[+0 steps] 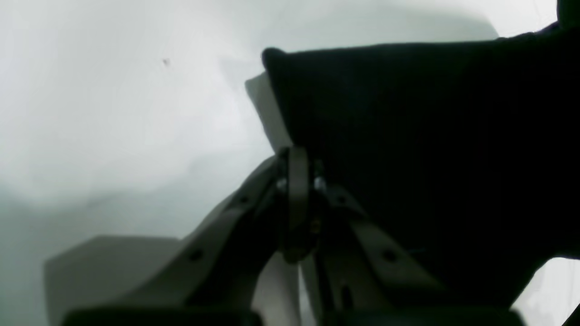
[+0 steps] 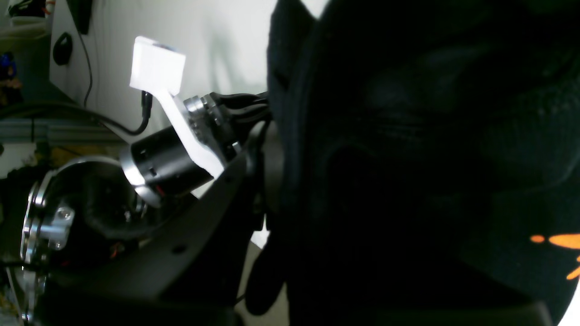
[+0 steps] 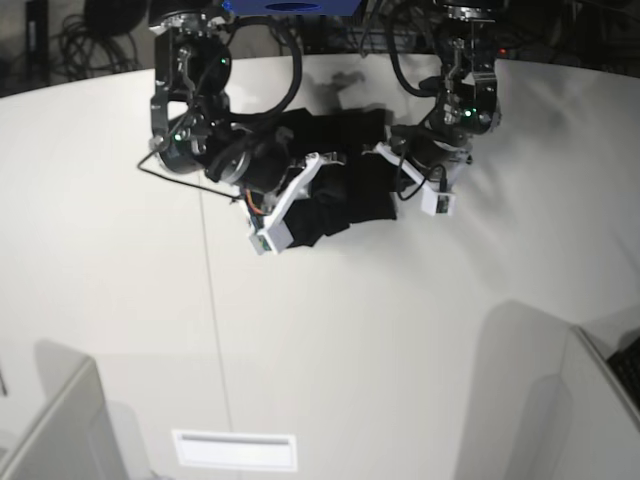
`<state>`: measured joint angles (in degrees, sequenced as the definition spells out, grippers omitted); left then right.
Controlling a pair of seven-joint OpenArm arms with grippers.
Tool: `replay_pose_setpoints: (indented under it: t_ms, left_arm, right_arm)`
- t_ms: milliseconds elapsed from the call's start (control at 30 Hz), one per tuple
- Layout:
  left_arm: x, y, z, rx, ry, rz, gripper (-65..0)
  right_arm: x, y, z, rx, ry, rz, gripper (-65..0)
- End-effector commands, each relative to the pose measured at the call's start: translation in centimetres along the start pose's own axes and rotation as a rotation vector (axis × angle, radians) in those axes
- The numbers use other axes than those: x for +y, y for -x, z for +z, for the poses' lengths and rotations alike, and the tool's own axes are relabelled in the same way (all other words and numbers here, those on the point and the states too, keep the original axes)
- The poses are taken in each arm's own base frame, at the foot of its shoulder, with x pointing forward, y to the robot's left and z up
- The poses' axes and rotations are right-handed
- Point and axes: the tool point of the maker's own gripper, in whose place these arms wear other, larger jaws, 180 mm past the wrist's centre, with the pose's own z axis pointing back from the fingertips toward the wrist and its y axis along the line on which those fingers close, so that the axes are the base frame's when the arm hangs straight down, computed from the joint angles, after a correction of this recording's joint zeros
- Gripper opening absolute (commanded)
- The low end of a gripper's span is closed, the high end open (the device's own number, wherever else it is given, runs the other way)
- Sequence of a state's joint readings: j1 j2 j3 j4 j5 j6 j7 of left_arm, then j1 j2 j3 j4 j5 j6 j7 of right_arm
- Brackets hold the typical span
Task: Fold the T-shirt properly
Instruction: 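Grasp the strip's other end with the right gripper and fold it over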
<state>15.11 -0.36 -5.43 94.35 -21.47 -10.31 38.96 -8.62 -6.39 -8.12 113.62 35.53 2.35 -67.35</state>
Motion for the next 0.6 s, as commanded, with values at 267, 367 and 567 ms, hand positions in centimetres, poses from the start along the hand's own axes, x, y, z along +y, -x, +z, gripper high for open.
replay_pose_setpoints:
  t_ms: [267, 367, 567]
  left_arm:
    - [0.2, 0.1, 0.2, 0.010, -0.013, -0.008, -65.0]
    - [0.2, 0.0, 0.2, 0.009, -0.012, -0.008, -65.0]
    - [0.1, 0.0, 0.2, 0.007, -0.010, -0.006, -65.0]
  right_arm:
    - [0.8, -0.9, -0.8, -0.047, -0.032, -0.011, -65.0]
    - [1.0, -0.9, -0.8, -0.046, -0.037, -0.015, -65.0]
    - [0.8, -0.8, -1.2, -0.037, -0.040, -0.020, -65.0]
